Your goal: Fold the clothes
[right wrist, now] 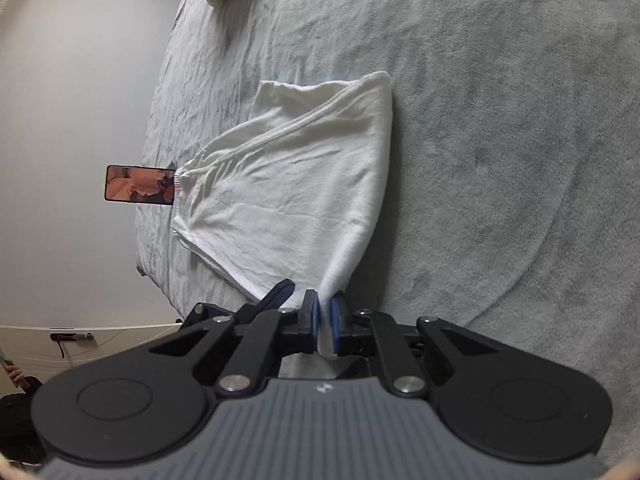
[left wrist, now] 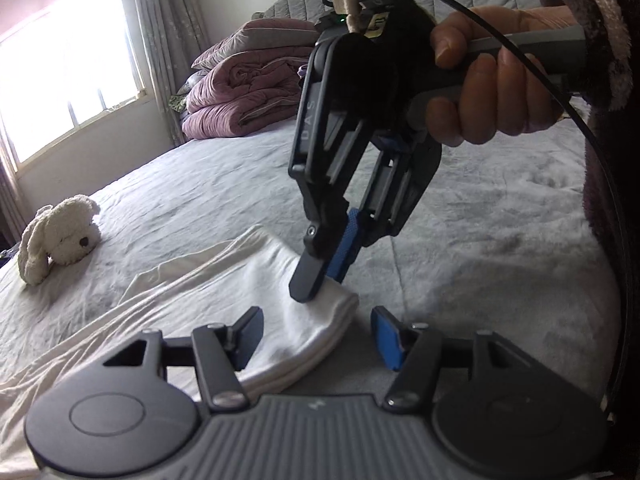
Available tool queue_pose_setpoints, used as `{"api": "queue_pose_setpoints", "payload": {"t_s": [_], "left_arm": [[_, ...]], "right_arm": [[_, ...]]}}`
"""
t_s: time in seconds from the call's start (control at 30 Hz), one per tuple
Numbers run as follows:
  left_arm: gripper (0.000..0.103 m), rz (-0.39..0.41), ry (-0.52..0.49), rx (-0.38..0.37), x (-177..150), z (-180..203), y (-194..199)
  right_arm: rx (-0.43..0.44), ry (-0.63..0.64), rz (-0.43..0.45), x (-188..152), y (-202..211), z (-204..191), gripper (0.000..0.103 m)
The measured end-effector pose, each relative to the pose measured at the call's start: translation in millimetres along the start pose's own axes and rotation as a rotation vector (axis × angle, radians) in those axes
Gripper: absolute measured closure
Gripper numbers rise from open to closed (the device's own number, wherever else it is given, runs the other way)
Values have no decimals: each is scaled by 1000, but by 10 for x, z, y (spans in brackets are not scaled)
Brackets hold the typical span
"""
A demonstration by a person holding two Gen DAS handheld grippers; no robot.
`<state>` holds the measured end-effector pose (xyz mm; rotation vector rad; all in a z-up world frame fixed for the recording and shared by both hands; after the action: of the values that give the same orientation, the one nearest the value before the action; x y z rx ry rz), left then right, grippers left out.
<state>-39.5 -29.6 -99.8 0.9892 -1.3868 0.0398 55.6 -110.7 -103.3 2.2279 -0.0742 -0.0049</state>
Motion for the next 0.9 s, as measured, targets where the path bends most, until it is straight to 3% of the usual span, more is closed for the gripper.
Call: {"api": "queue_pose_setpoints", "payload": {"t_s": [0.07, 0.3, 0.4, 0.7, 0.8, 0.9], "left_arm": [[65, -5, 17, 25, 9, -34, -27], [91, -36, 47, 107, 9, -47, -129], [94, -32, 87, 123, -3, -67, -102], [96, 23, 233, 130, -33, -121, -20], [96, 46, 271, 118, -27, -151, 19], [97, 85, 313, 107, -3, -195, 98]], "right_arm": [[26, -14, 11, 23, 23, -21, 93], [26, -78, 41, 114, 11, 98, 84], [4, -119, 87, 205, 55, 219, 59], [-74, -165, 298, 613, 135, 256, 69], [-108, -172, 333, 704, 143, 247, 94], [-125, -171, 359, 694, 191, 179, 94]]}}
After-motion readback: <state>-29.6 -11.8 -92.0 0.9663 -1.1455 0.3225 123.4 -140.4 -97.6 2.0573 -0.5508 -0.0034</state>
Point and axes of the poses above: each gripper's, at about its wrist camera, not at the fingertips, and y roughly against the way its jaws point, z to its right, x to its top, the point moved 8 cm from there along -y, roughly the way its jaws point, and after that the axes turned 14 degrees about -x, right-handed, at the moved point
